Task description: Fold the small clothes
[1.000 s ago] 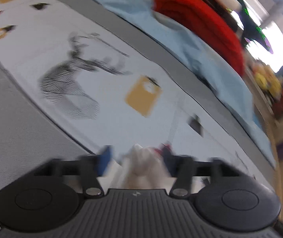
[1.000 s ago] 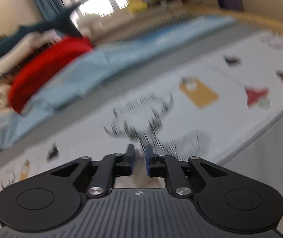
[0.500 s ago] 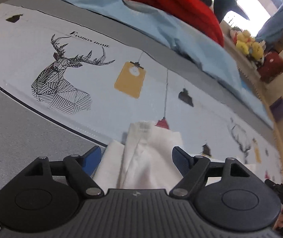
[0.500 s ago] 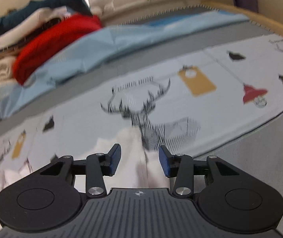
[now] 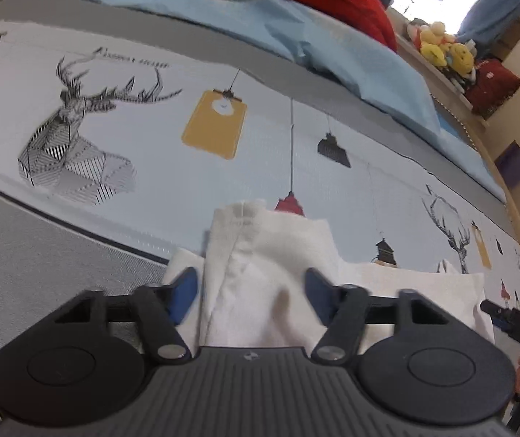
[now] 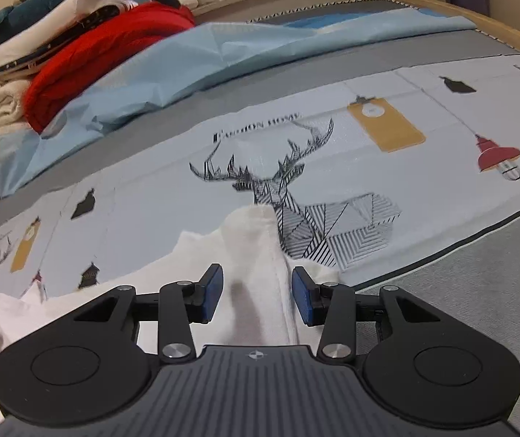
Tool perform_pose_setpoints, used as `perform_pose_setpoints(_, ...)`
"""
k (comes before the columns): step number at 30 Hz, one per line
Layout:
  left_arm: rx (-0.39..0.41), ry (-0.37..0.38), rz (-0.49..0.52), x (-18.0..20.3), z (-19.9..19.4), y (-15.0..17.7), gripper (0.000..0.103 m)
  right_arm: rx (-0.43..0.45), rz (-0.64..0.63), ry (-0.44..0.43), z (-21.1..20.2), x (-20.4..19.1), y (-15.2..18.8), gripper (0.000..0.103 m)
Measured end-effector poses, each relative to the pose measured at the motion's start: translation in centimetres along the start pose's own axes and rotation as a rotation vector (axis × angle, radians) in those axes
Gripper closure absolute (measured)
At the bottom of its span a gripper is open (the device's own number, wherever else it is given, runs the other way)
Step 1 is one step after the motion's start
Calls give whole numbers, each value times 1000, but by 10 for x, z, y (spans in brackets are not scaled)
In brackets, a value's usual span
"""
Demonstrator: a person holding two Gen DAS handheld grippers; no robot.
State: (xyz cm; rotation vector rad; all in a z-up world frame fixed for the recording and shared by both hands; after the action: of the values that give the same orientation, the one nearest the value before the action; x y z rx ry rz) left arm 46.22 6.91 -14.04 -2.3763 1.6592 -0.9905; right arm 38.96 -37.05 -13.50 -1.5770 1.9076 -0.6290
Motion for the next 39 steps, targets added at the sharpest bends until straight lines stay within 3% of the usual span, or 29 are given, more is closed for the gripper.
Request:
perform_pose_setpoints(1, -8, 0, -20, -3, 3, 0, 62, -6, 0, -7, 3, -1, 2, 65)
perform_pose_setpoints(2, -12, -5, -45, -6, 6, 0, 81, -10, -7, -11, 4, -3, 3, 89)
perform_pose_setpoints(3, 0, -17, -66, -9, 5, -3, 88, -13, -26, -1, 5, -5, 4, 97)
perform_pose_setpoints(7, 80, 8, -202, -26, -18, -19, 92, 41, -17, 48, -14, -3, -6, 97)
perform_pose_setpoints(9, 124, -23, -219, -34, -25, -24, 92, 81, -5, 66, -28, 0, -12, 97)
perform_pose_setpoints(12, 91, -68, -246, -49, -15, -24, 92, 91, 8, 111, -30, 8, -13, 97)
perform_pose_setpoints(15, 52, -57, -253, -51, -10, -20, 91, 15, 1, 73, -9, 11, -2, 92)
perform_pose_setpoints(16, 42, -37, -247, -49, -13, -21, 91, -5, 10, 64, -4, 12, 1, 86)
perform_pose_setpoints(17, 38, -12, -239, -46, -17, -21, 88, -7, 23, 59, -3, 13, 2, 73)
perform_pose_setpoints(19, 54, 17, -207, -40, -29, -23, 80, 8, 45, 41, -7, 16, 0, 60)
perform_pose_setpoints(20, 60, 21, -185, -37, -35, -21, 70, 25, 62, 40, -11, 18, -2, 58)
perform_pose_setpoints(24, 28, 43, -77, -29, -50, -8, 65, 69, 96, 42, -31, 26, -8, 58)
perform_pose_setpoints(28, -23, 35, 27, -30, -76, 30, 65, 66, 59, 18, -64, 28, 4, 58)
perform_pose_setpoints(31, -38, 1, 92, -32, -100, 61, 64, 49, 33, 5, -102, 25, 24, 58)
perform_pose_setpoints(35, -76, 0, 62, -50, -124, 108, 63, 67, 58, -29, -147, 27, 60, 57)
perform_pose_setpoints(39, -76, -51, 103, -55, -130, 141, 63, 16, 92, -38, -166, 33, 107, 57)
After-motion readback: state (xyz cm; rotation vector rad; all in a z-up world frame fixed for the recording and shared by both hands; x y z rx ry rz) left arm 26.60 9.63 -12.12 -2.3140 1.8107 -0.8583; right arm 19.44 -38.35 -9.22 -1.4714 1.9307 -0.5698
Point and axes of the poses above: each gripper's, at about its wrist camera, not at the fingertips, and z roughly the way its jaws point, x to its right, y to its underside, the point moved 4 cm from there along z, roughly the way its jaws point, and after that the axes turned 14 degrees about -z, right-handed, at the moved point
